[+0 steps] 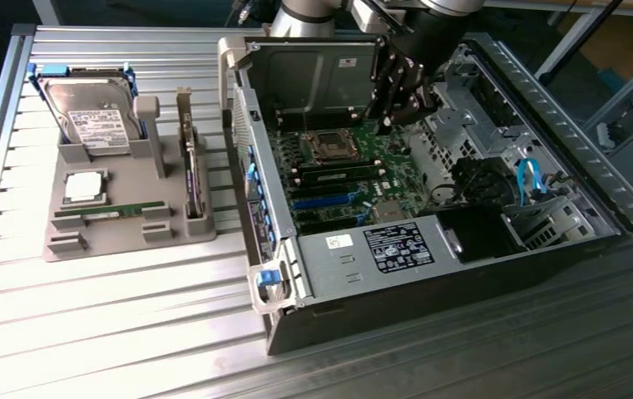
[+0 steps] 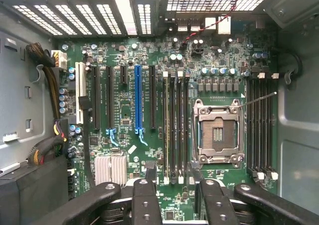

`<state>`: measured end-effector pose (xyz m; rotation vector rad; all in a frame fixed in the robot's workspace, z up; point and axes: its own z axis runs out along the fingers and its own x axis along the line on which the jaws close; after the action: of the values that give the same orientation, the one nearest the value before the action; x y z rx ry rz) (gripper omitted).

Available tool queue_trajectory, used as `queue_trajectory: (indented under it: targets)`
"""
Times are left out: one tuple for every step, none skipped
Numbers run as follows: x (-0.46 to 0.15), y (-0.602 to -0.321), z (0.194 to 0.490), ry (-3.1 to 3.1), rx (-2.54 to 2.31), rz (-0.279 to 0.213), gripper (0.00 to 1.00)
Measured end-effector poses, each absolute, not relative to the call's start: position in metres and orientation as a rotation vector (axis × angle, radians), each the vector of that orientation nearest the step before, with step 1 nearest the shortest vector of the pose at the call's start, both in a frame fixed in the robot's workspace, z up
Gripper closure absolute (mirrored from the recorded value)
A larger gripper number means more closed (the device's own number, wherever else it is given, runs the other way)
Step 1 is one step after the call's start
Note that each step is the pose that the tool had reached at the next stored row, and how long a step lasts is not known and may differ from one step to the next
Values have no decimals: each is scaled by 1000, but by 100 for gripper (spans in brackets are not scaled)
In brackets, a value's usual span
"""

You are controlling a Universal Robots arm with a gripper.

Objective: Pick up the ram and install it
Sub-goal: 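Press down the ram until it locks into place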

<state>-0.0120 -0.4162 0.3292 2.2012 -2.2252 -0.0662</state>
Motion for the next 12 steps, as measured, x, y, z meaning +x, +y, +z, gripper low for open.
queue_trajectory:
  targets:
    - [-12,-416,329,-2225,2201,-66,64]
    - [-12,-416,329,-2225,2201,-66,70]
    - [-12,-416,329,-2225,2201,-66,77]
    - [-12,-416,329,-2225,2201,-66,83]
    - [-12,-416,329,-2225,2201,-66,90]
    - [-12,-416,329,-2225,2201,-66,90]
    - [-12,-416,329,-2225,2201,-66,90]
    - [-12,-416,329,-2225,2201,-66,90]
    - [-12,-416,329,-2225,2201,-66,90]
    - [-12,-416,329,-2225,2201,-66,90]
    - [-12,-416,329,-2225,2201,-66,90]
    - [-12,-416,329,-2225,2201,-66,90]
